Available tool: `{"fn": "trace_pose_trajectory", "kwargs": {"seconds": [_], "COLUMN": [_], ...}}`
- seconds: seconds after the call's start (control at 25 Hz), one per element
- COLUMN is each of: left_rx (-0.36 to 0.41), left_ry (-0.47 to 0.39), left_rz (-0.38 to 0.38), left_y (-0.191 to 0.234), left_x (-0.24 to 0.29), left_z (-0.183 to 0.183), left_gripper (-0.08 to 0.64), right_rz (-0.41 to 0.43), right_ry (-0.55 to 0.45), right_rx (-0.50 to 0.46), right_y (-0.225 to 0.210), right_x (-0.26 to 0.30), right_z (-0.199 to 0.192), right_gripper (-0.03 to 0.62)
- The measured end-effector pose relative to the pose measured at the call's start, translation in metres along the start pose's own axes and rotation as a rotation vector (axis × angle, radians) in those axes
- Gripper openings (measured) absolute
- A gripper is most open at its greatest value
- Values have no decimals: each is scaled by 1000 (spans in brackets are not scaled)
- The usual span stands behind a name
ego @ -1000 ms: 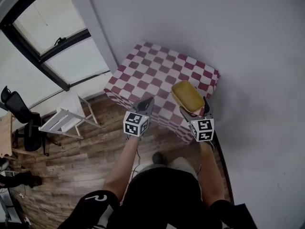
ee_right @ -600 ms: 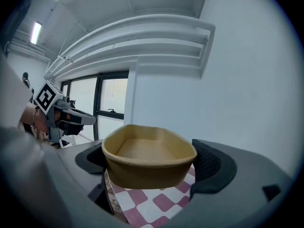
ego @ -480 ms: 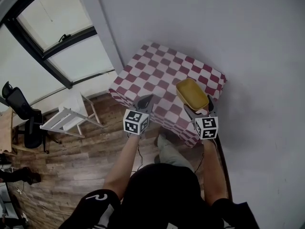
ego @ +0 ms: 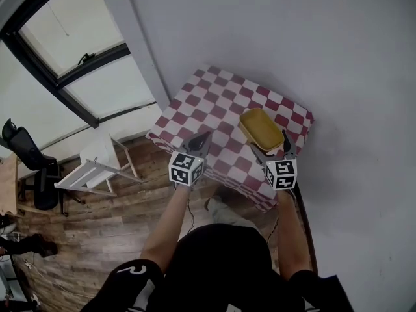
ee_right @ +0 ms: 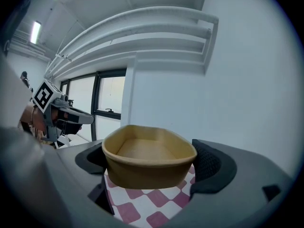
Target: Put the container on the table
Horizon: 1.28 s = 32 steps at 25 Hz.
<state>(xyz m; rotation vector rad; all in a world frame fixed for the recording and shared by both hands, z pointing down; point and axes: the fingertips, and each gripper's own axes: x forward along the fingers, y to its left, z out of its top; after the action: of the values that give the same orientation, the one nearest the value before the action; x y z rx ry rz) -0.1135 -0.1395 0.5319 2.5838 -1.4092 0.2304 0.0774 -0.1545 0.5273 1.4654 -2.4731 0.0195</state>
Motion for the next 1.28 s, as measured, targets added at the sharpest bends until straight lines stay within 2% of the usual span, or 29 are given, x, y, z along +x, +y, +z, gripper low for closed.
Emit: {"fn": "trace_pose_trajectory", "kwargs": {"seconds": [0.36,0.68,1.28], "left_rx": [8,8,-13], "left_ry": [14,46,95], "left_rz": [-23,-44,-57], "left_y": [55,85,131], "left_x": [65,117,155], "left_z": [11,19,11], "left_gripper": [25,25,25], "right_rz": [-9,-21,-34], "right_ry": [3,13,53], "right_rx": [30,51,73], "right_y": [-27,-53,-64], "right_x": [78,127,182], "right_z": [7,13,7], "right_gripper": [543,543,543]}}
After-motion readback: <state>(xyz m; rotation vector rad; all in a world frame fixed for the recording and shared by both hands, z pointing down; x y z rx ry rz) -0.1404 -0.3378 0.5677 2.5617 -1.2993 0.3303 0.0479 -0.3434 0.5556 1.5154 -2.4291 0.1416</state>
